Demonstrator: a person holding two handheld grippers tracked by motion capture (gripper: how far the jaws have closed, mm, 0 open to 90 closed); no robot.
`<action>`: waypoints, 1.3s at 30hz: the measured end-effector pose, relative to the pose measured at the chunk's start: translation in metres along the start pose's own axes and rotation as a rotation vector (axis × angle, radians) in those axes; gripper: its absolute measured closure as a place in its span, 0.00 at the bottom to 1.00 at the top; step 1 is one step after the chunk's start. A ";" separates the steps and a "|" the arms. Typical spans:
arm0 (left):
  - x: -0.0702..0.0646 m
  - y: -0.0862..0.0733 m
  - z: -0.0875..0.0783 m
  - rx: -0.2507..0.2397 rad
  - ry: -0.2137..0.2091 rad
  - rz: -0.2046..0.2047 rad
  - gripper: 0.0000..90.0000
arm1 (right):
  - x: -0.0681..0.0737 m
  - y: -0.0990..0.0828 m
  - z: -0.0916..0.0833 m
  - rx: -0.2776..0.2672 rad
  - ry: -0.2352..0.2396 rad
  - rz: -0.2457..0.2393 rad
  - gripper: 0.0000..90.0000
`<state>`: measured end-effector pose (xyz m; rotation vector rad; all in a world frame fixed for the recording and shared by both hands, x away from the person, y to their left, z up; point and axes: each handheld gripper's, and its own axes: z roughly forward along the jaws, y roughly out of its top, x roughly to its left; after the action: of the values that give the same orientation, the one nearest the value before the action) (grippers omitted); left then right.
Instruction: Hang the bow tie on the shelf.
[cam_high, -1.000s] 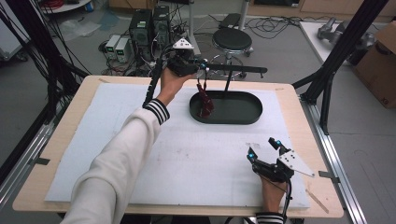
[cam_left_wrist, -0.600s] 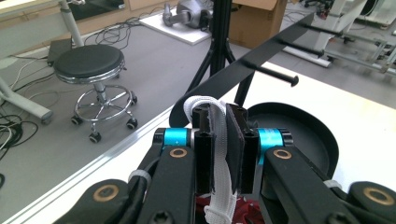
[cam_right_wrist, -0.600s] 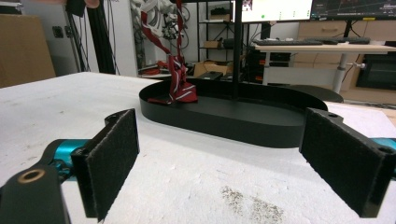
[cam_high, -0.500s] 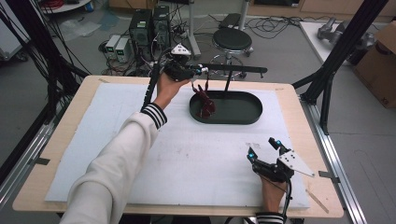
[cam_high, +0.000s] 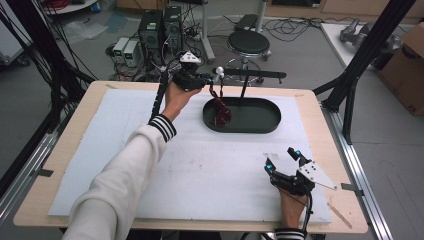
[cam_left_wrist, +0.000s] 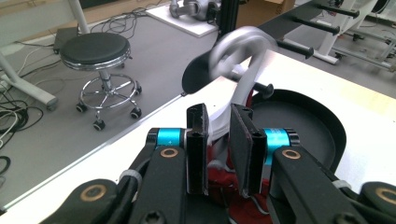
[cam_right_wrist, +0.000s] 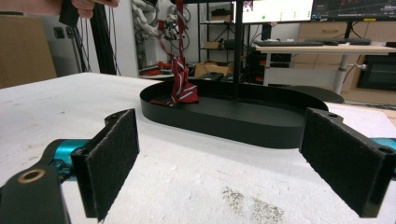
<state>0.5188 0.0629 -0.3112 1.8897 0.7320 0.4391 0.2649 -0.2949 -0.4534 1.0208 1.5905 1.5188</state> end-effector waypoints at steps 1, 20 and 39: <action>0.000 -0.001 -0.001 0.000 -0.001 0.002 0.81 | 0.000 0.000 0.000 0.000 0.000 -0.002 0.12; 0.004 -0.076 -0.084 -0.114 0.008 0.005 0.18 | 0.001 0.000 0.000 0.001 -0.001 -0.012 0.12; -0.009 -0.226 -0.209 -0.263 0.108 -0.025 0.18 | 0.002 0.000 0.000 0.002 -0.001 -0.021 0.12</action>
<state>0.3214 0.2681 -0.4298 1.6188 0.7298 0.5955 0.2640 -0.2929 -0.4535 1.0030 1.5977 1.5018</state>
